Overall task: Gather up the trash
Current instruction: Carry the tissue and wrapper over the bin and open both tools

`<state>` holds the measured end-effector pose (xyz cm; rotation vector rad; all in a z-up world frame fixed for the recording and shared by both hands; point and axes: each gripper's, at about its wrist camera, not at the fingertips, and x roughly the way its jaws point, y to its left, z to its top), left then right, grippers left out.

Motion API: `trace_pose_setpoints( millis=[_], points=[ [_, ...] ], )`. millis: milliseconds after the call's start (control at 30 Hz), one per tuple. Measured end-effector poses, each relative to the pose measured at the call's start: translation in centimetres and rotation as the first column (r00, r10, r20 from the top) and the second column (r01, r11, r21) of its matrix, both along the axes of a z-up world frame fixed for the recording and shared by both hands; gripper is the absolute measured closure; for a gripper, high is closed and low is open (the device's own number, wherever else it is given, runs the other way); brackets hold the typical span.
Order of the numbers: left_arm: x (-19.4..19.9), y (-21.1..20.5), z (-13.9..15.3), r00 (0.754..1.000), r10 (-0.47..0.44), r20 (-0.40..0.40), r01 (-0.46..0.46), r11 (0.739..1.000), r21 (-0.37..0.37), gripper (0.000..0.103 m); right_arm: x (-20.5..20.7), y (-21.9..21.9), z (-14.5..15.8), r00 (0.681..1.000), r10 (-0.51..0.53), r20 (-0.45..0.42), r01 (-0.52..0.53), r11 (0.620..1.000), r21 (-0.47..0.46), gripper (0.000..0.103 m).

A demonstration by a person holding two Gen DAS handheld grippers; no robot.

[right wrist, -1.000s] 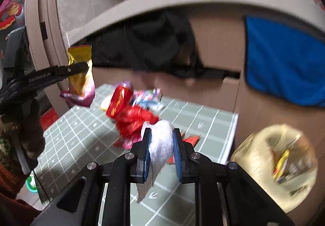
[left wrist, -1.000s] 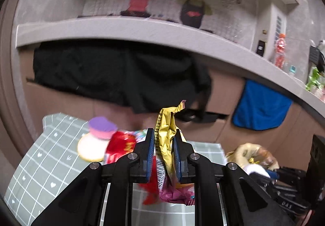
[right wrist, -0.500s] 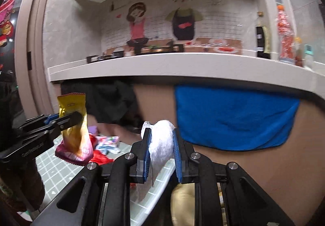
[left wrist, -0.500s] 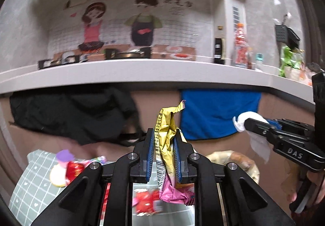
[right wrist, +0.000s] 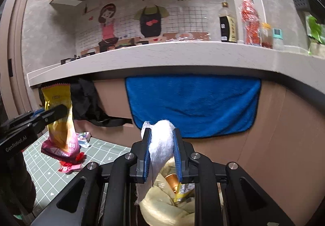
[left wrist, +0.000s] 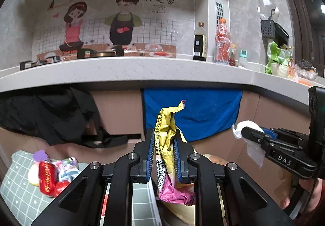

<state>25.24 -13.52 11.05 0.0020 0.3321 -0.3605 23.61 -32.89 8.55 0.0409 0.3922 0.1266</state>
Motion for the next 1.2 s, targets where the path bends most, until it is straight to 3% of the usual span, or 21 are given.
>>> trace_pose_setpoints(
  millis=[333,733,1067,1100,1133,1167,1200],
  points=[
    [3.0,-2.8,-3.5,0.994,-0.045,-0.103,0.044,0.999,-0.019,0.085,1.0,-2.7,-2.6,0.998,-0.040,-0.043,0.041,0.999,0.028,0.084],
    [7.8,-5.8,-9.0,0.961,-0.105,-0.256,0.100,0.994,-0.033,0.085,3.8,-4.0,-7.0,0.990,-0.051,-0.133,0.058,0.997,0.044,0.084],
    [10.0,-7.2,-11.1,0.943,-0.136,-0.303,0.128,0.991,-0.046,0.084,6.2,-4.9,-8.9,0.983,-0.056,-0.177,0.070,0.995,0.076,0.083],
    [10.3,-7.1,-11.3,0.939,-0.148,-0.310,0.135,0.989,-0.061,0.082,6.2,-5.0,-9.0,0.983,-0.054,-0.176,0.069,0.994,0.080,0.081],
    [10.7,-7.0,-11.5,0.933,-0.163,-0.322,0.144,0.986,-0.081,0.074,6.3,-5.1,-9.1,0.984,-0.056,-0.172,0.071,0.994,0.083,0.077],
    [11.4,-6.8,-11.9,0.912,-0.206,-0.355,0.172,0.977,-0.125,0.068,6.4,-5.2,-9.2,0.983,-0.063,-0.170,0.078,0.993,0.084,0.070],
    [11.8,-6.6,-12.1,0.897,-0.229,-0.378,0.183,0.971,-0.153,0.054,6.5,-5.4,-9.4,0.982,-0.079,-0.174,0.095,0.992,0.086,0.056]
  ],
)
